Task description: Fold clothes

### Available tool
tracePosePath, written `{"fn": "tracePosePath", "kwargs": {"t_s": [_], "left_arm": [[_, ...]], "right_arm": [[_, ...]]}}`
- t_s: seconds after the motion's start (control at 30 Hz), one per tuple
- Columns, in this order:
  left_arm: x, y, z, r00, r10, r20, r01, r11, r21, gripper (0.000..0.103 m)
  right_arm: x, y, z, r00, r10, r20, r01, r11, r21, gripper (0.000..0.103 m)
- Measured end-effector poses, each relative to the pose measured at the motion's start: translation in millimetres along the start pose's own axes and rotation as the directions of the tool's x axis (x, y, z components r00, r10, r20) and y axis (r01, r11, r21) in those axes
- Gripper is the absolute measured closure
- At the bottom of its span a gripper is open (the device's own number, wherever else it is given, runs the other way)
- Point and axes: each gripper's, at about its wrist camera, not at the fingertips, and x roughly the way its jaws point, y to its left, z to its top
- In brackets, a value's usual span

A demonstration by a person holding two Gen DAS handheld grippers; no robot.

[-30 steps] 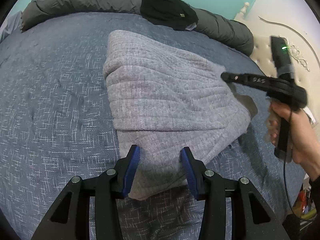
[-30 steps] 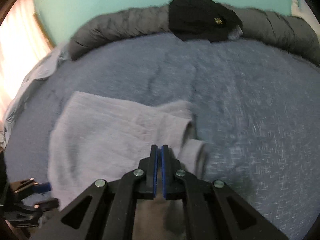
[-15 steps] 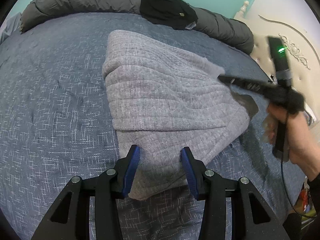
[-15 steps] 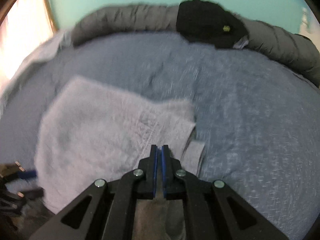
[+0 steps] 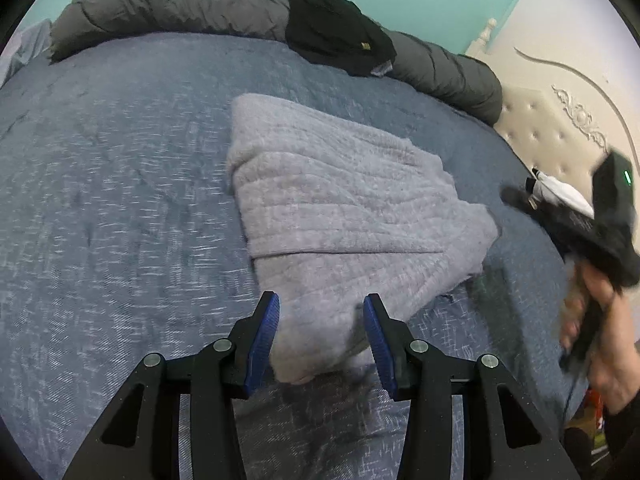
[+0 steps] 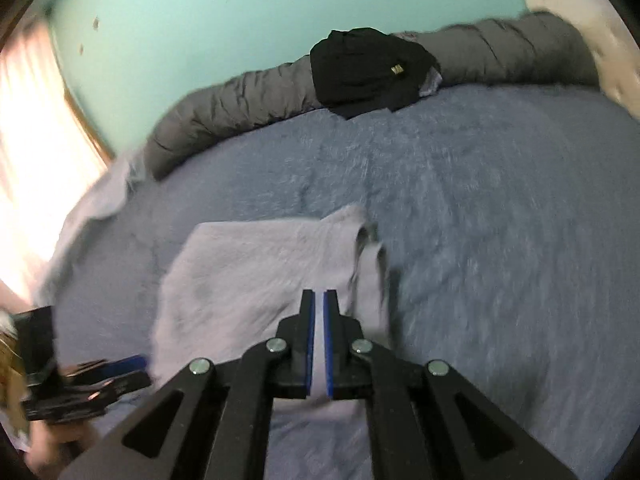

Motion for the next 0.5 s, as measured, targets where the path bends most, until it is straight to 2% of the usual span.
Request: {"fn": "tracePosePath", "kwargs": {"t_s": [0.2, 0.23, 0.27, 0.33, 0.4, 0.5], "left_arm": [[-28, 31, -12, 0.998, 0.044, 0.043, -0.041, 0.997, -0.073, 0.056], [-33, 37, -14, 0.998, 0.051, 0.048, -0.047, 0.995, -0.085, 0.056], [-36, 42, -17, 0.997, 0.054, 0.049, -0.050, 0.994, -0.094, 0.056], [-41, 52, -22, 0.997, 0.059, 0.048, -0.053, 0.993, -0.109, 0.056], [-45, 61, -26, 0.997, 0.061, 0.046, -0.055, 0.991, -0.122, 0.056], [-48, 69, -28, 0.998, 0.054, 0.044, -0.048, 0.990, -0.133, 0.056]], "right_arm": [[6, 28, -44, 0.991, 0.118, -0.054, -0.112, 0.987, 0.116, 0.094], [7, 32, -52, 0.988, 0.139, -0.062, -0.129, 0.982, 0.135, 0.087], [8, 37, -59, 0.985, 0.159, -0.069, -0.147, 0.977, 0.155, 0.073], [10, 46, -74, 0.976, 0.199, -0.082, -0.180, 0.964, 0.195, 0.053], [12, 55, -89, 0.966, 0.240, -0.093, -0.213, 0.948, 0.235, 0.051], [31, 73, -93, 0.965, 0.228, -0.128, -0.194, 0.954, 0.230, 0.044]]}}
